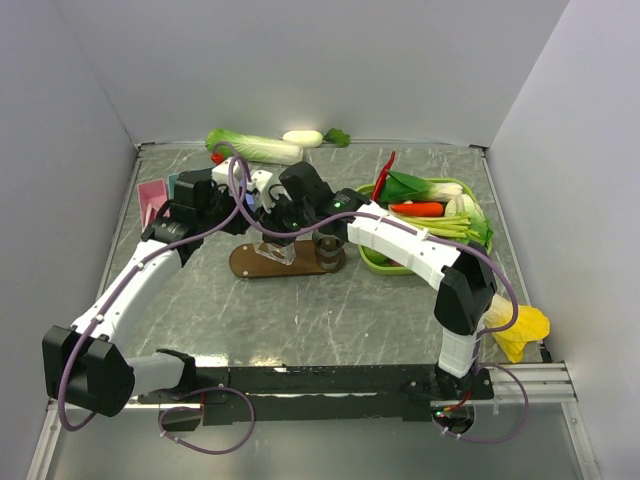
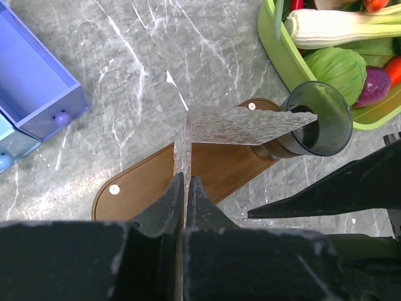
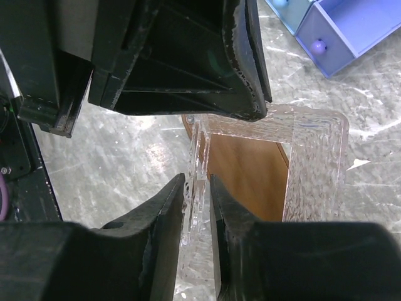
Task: Prepare toiletry sets of a toothbrush and toothpaste on the tray
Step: Pick up the toothpaste holder from the storage box.
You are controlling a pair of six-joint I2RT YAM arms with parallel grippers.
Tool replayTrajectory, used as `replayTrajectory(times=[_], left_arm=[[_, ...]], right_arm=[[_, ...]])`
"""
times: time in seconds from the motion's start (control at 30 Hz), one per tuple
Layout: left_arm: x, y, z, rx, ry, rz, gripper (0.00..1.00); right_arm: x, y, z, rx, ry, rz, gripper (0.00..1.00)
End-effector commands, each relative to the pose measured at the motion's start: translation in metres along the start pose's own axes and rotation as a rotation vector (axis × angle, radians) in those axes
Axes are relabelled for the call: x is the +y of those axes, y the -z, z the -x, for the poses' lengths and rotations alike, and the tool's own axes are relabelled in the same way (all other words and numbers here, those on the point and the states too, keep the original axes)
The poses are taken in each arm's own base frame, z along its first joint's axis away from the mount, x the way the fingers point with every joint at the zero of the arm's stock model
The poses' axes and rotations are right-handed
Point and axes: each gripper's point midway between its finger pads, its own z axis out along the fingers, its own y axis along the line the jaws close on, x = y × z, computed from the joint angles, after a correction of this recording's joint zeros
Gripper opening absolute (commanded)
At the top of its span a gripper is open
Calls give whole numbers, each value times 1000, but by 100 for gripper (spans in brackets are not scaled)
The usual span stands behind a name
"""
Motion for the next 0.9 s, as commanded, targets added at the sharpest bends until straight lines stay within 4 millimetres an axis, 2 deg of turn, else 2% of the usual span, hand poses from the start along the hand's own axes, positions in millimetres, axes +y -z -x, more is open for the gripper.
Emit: replayTrajectory(times=[0.0,0.07,0.17,0.23,0.33,0.37,0.43,0.47,0.53,0.57,0.63,0.67,0.87], left_arm=[[-11,12,26,-107,-50,-26,1],[-10,12,26,-109,-51,-21,1],[-11,12,26,-107,-49,-23,1],[-11,11,26,-107,-44,-24,1],[-9,12,27,-113,-36,-12,1],[-8,12,28,-115,-34,-1,6],[-5,13,29,-119,-19,19,13],[-3,13,30,-122,-14,29,22],[-4,14,30,-129,-7,29,29],[-4,14,30,-132,-3,30,38],[-3,18,33,-149,5,42,48],[-2,18,31,-149,9,50,56],[14,26,34,-186,48,121,81]], right_arm=[[-2,6,10,-22,25,-24,27],[-1,4,7,-16,19,-20,23],[-1,2,4,-10,11,-21,7],[-3,2,5,-16,3,-32,0],[-3,4,9,-51,-11,-47,0],[-3,9,14,-75,-14,-51,0],[-2,9,10,-90,-39,-57,0],[-1,15,20,-138,-35,-63,0],[0,16,18,-158,-60,-70,0],[0,21,27,-198,-58,-74,0],[0,23,26,-213,-76,-84,0],[0,29,34,-246,-82,-91,0],[2,44,39,-316,-126,-110,0]])
